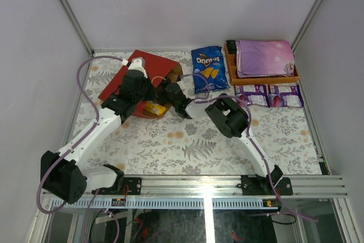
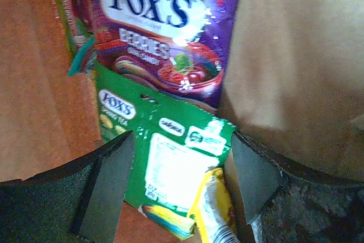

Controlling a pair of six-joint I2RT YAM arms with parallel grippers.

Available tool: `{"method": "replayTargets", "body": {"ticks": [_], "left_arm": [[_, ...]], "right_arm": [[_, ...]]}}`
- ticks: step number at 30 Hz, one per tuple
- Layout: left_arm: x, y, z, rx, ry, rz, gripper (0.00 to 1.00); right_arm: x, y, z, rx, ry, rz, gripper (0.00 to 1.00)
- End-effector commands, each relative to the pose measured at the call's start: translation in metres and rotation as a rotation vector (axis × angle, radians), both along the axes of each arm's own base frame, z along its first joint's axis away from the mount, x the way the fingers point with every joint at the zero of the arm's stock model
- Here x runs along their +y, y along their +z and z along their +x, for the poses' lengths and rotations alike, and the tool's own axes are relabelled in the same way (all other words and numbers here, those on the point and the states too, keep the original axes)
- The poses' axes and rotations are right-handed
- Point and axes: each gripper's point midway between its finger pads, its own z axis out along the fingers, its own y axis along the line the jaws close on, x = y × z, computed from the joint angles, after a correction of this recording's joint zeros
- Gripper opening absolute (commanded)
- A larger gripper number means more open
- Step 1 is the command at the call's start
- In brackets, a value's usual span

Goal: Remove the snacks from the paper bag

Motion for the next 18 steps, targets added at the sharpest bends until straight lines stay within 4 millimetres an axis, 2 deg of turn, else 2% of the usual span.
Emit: {"method": "replayTargets", "body": {"ticks": [1,6,14,16,18], "left_arm": [[-0.013,0.035,-0.011,-0.054,-0.053,-0.052,0.00],[-0.022,0.048,-0.024,-0.072,-0.081,-0.028,0.00],[-0.043,0.064,-0.039,-0.097,-0.152,-0.030,0.00],[-0.044,0.064,-0.040,-0.098,-0.157,-0.029,0.00],[-0.045,0.063,-0.041,-0.096,-0.161,-0.027,0.00]], "right_arm": [[0.005,0.023,0.008,0.023,-0.074,0.143,0.78],[-0.005,0.013,0.006,0.108,-0.168,0.158,0.86],[-0.003,-0.002,0.006,0.202,-0.250,0.143,0.84],[-0.005,-0.011,0.004,0.219,-0.270,0.127,0.83],[0.001,-0.011,0.005,0.229,-0.279,0.144,0.82]]}}
